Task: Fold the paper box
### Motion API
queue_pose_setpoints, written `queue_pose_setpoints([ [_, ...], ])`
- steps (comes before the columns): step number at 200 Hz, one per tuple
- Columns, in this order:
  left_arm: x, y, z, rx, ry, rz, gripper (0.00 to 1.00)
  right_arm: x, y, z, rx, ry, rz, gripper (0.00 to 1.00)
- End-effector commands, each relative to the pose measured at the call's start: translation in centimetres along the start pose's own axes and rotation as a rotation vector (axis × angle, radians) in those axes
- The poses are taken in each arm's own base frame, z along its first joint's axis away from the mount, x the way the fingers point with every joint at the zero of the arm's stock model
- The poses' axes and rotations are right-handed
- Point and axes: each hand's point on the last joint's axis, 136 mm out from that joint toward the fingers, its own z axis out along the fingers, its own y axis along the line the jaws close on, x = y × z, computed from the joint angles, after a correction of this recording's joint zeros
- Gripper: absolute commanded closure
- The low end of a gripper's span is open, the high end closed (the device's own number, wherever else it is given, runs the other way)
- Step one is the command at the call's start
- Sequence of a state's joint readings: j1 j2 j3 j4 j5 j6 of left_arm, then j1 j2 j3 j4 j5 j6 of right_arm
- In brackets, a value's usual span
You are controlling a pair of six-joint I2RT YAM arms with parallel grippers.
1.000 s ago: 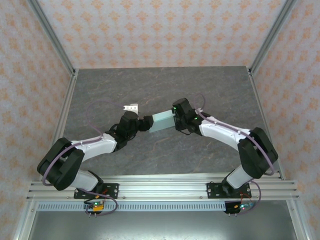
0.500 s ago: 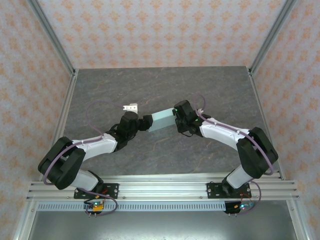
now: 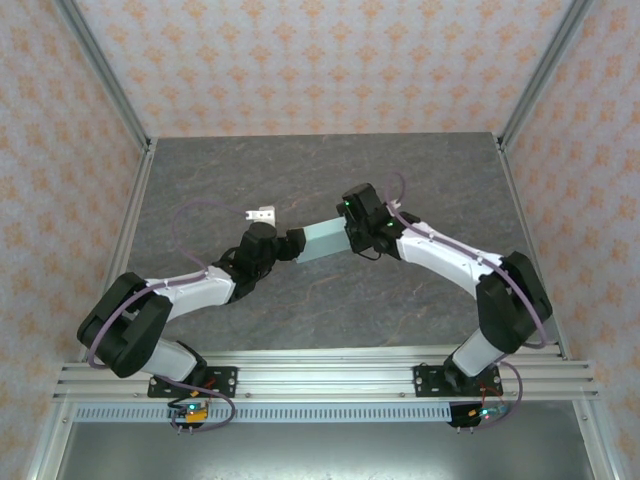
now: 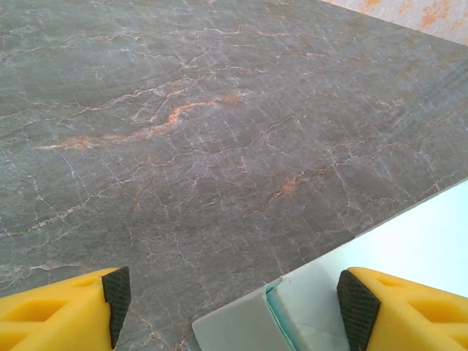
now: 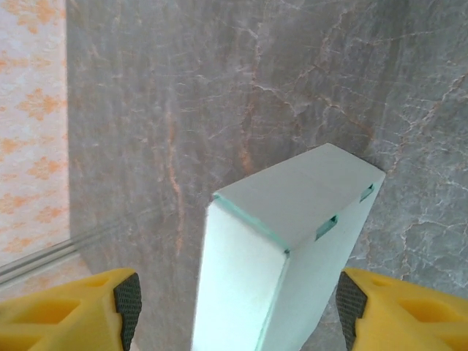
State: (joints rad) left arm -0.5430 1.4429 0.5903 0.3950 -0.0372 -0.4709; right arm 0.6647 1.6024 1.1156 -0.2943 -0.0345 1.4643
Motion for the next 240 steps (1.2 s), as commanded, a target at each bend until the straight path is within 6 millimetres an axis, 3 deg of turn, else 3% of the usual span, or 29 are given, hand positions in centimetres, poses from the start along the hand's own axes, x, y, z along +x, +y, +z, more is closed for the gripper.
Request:
queue_pose_setpoints([
  [1,5.1,3.2,0.0,-0.121,0.211,0.089,0.22,-0.1,-4.5,2.5,0.143,-0.014,-0.007,0.26],
  [25,3.0,1.4,-0.6,-0.08,0.208,0.107,0.21,-0.6,-7.7,3.5,0.228,-0.045,-0.016,0.25],
  [47,0.4,-0.1,-1.8,-0.038,0.173,0.091,0.19,-0.5,-9.4,4.2,0.272,-0.037,-0.013,0.25],
  [79,-4.4,-3.1,-4.3,0.065,0.098,0.055,0.16,-0.2,-9.9,4.5,0.29,-0.027,-0.009,0.24],
  [98,-5.1,-3.4,-4.9,0.058,0.109,0.08,0.14,-0.2,-9.5,4.5,0.279,-0.027,-0.01,0.24],
  [137,-1.3,-0.9,-3.0,-0.03,0.206,0.115,0.14,-0.1,-9.1,4.3,0.265,-0.02,-0.005,0.23],
  [176,5.5,3.5,-0.9,-0.162,0.341,0.079,0.16,0.0,-8.8,3.8,0.254,-0.011,0.005,0.23],
  [194,7.8,4.5,-0.7,-0.177,0.386,0.052,0.19,0.0,-8.2,3.5,0.239,-0.007,0.0,0.23],
  [211,8.3,4.9,-0.9,-0.187,0.389,0.044,0.19,-0.3,-7.7,3.0,0.223,-0.02,0.002,0.23],
  [240,7.4,5.1,-1.4,-0.199,0.349,0.056,0.19,-0.2,-5.8,2.3,0.173,-0.017,-0.014,0.23],
])
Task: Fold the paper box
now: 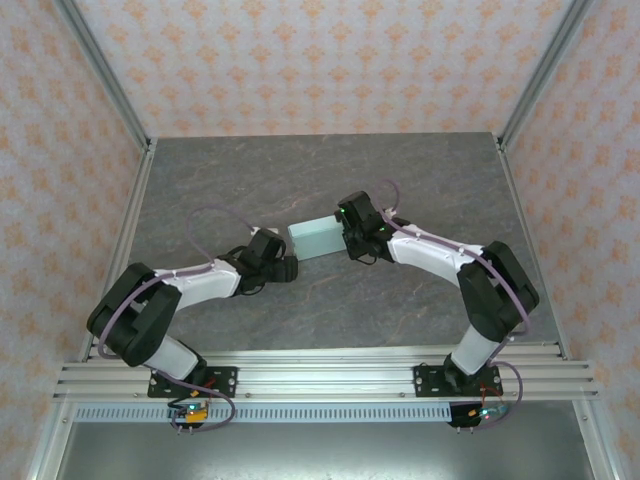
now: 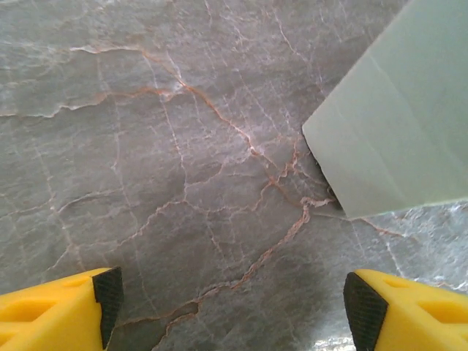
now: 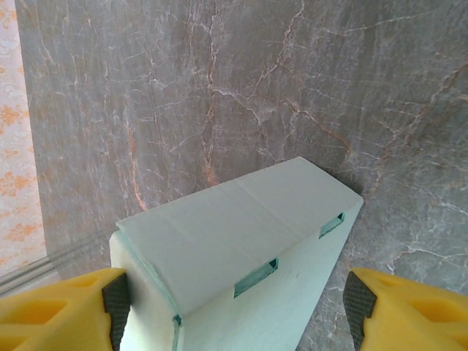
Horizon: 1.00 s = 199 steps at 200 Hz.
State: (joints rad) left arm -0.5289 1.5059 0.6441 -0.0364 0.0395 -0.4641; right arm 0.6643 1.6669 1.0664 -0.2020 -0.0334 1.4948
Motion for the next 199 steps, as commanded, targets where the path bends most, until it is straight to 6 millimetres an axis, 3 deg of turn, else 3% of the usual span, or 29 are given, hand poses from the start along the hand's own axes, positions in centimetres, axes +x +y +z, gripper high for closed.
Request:
queue_pose_setpoints([
  [1,-1.0,0.8,-0.8,-0.027,-0.058,-0.028,0.19,-0.5,-3.9,-0.3,0.15,-0.016,-0.042,0.23],
  [26,-3.8,-0.2,-3.6,0.018,-0.145,-0.046,0.18,-0.9,-3.0,-0.9,0.132,-0.036,-0.058,0.23],
  [59,-9.7,-2.8,-9.8,0.154,-0.333,-0.128,0.1,-0.4,-4.0,-0.3,0.161,-0.007,-0.058,0.23],
  [78,-11.7,-3.9,-11.3,0.2,-0.344,-0.139,0.08,-0.2,-4.4,-0.1,0.162,0.003,-0.039,0.23],
  [94,-12.3,-4.8,-10.7,0.216,-0.306,-0.116,0.08,-0.3,-4.2,-0.2,0.156,0.001,-0.041,0.23],
  [117,-11.5,-4.7,-8.0,0.206,-0.239,-0.166,0.08,-0.4,-4.1,-0.3,0.151,-0.004,-0.04,0.23],
  [139,-9.4,-4.6,-5.1,0.217,-0.177,-0.203,0.09,-0.2,-4.1,-0.4,0.15,0.006,-0.041,0.23],
  [166,-5.6,-2.8,-2.0,0.155,-0.092,-0.232,0.12,-0.1,-4.2,-0.6,0.139,0.013,-0.01,0.23],
  [187,-3.7,-1.9,-1.4,0.155,-0.08,-0.269,0.13,-0.2,-3.7,-0.9,0.126,0.011,-0.021,0.22],
  [199,-3.7,-1.5,-1.8,0.144,-0.094,-0.271,0.13,-0.4,-3.8,-1.0,0.128,0.0,-0.025,0.22],
])
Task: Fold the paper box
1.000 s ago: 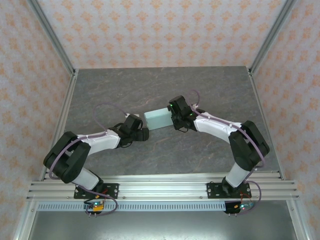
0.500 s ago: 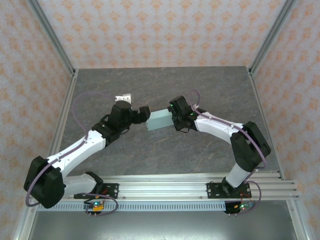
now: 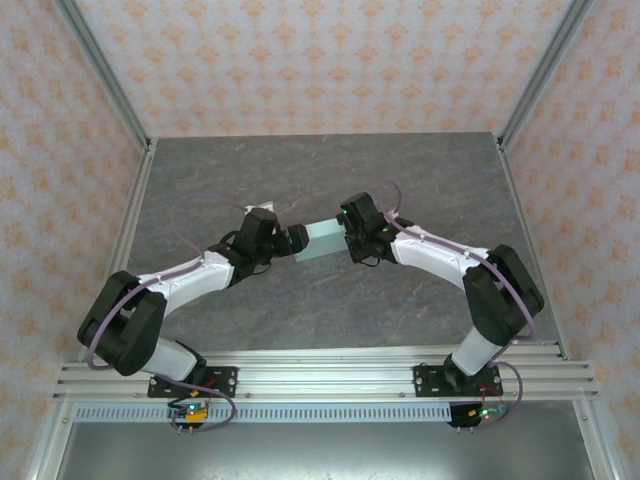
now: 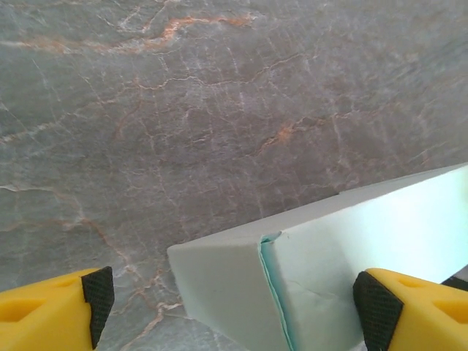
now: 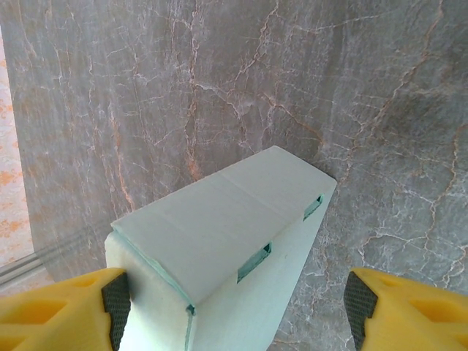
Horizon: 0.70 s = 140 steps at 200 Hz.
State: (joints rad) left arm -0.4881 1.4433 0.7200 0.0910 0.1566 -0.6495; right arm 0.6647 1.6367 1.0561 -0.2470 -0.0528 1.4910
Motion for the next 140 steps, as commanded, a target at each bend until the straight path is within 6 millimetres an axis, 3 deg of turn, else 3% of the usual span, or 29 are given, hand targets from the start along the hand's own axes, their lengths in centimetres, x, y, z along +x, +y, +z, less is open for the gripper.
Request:
queue_pose_setpoints([
  [1,2.7,3.5,-0.1,-0.091,0.051,-0.034,0.13,-0.5,-3.0,-0.2,0.1,-0.016,-0.016,0.22],
  [58,-1.6,1.7,-4.0,-0.096,-0.056,0.046,0.11,-0.2,-3.2,0.3,0.104,-0.002,-0.004,0.22],
  [78,-2.1,1.5,-4.6,-0.089,-0.083,0.052,0.11,-0.3,-3.4,0.4,0.108,-0.007,-0.011,0.22],
  [100,-0.7,2.5,-3.3,-0.11,-0.044,0.051,0.1,-0.3,-3.7,0.4,0.108,-0.009,-0.003,0.22],
  [140,3.8,4.9,0.5,-0.135,0.088,0.075,0.13,-0.4,-3.4,0.1,0.1,-0.011,-0.004,0.22],
])
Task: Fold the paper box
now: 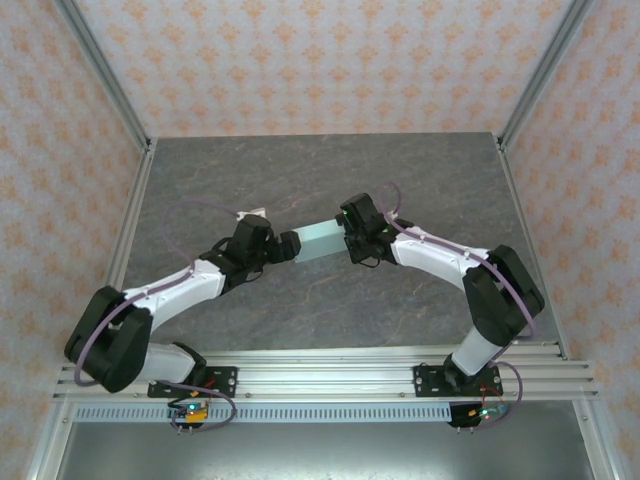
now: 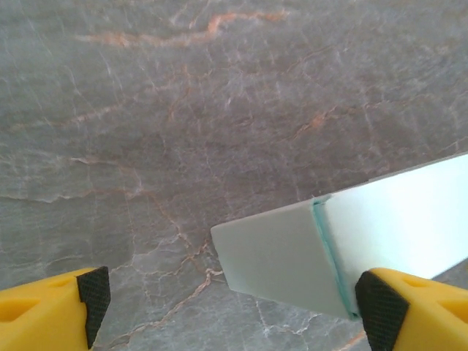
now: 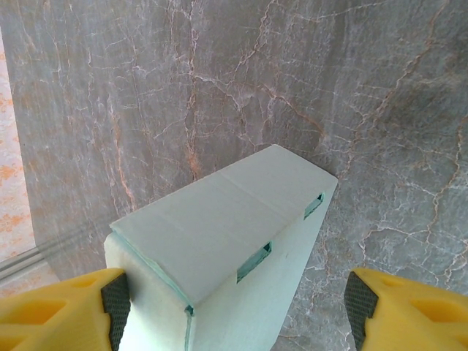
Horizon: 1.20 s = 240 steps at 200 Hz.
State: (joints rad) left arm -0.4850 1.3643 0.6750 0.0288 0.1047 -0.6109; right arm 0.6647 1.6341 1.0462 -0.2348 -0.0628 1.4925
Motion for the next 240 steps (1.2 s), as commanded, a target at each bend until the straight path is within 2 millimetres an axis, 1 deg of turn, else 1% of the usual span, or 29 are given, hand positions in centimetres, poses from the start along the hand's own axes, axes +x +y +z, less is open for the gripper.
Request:
queue_pose_setpoints([
  [1,3.5,2.9,2.3,-0.074,0.103,0.043,0.13,-0.6,-3.3,0.0,0.103,-0.022,-0.004,0.22],
  [14,4.0,3.2,2.5,-0.084,0.117,0.051,0.14,-0.6,-3.0,-0.3,0.093,-0.023,0.002,0.22],
  [33,3.6,3.3,2.1,-0.088,0.095,0.061,0.14,-0.4,-2.1,-1.1,0.07,-0.01,0.01,0.22],
  [50,3.1,3.4,1.8,-0.099,0.082,0.073,0.14,-0.4,-0.8,-2.3,0.03,-0.001,0.023,0.22],
  [57,3.0,3.3,1.7,-0.101,0.082,0.109,0.14,-0.4,-0.2,-2.9,0.011,-0.003,0.031,0.21],
  [73,3.1,3.5,1.6,-0.102,0.079,0.118,0.14,-0.9,1.2,-4.5,-0.033,-0.021,0.034,0.21],
  [95,3.4,3.7,1.5,-0.102,0.077,0.112,0.15,-2.5,2.7,-7.1,-0.083,-0.084,0.027,0.2],
  [119,3.9,3.4,1.0,-0.075,0.081,0.099,0.16,-5.0,2.8,-9.1,-0.109,-0.164,0.045,0.2],
  [150,4.4,2.8,0.0,-0.057,0.075,0.139,0.16,-7.7,2.3,-10.2,-0.107,-0.242,0.061,0.2],
  [166,4.1,2.2,-0.8,-0.042,0.065,0.154,0.16,-8.5,2.0,-10.3,-0.107,-0.261,0.072,0.2],
  [188,2.7,1.1,-2.4,-0.008,0.008,0.141,0.15,-9.4,1.6,-10.4,-0.094,-0.282,0.067,0.19],
  [198,1.4,0.6,-3.5,0.005,-0.029,0.134,0.13,-9.8,1.4,-10.3,-0.086,-0.297,0.056,0.18],
  [205,0.5,0.3,-4.5,0.005,-0.06,0.13,0.08,-10.2,1.3,-10.4,-0.089,-0.315,0.032,0.17],
  [206,0.3,0.2,-4.6,0.006,-0.067,0.132,0.07,-10.5,1.5,-10.5,-0.095,-0.328,0.021,0.16],
  [207,0.1,0.1,-4.8,0.005,-0.073,0.132,0.04,-10.5,1.5,-10.5,-0.095,-0.328,0.021,0.16],
  [210,-0.4,0.1,-5.2,-0.001,-0.089,0.135,0.01,-10.8,1.6,-10.7,-0.1,-0.349,-0.008,0.15],
  [221,-2.3,0.4,-6.8,-0.053,-0.146,0.164,0.0,-11.7,3.3,-11.6,-0.145,-0.432,-0.197,0.11],
  [230,-4.0,0.8,-8.1,-0.102,-0.199,0.19,0.0,-12.6,3.8,-12.4,-0.128,-0.507,-0.336,0.07],
  [240,-5.8,1.1,-9.2,-0.143,-0.238,0.217,0.0,-13.7,4.3,-13.9,-0.098,-0.6,-0.47,0.03],
])
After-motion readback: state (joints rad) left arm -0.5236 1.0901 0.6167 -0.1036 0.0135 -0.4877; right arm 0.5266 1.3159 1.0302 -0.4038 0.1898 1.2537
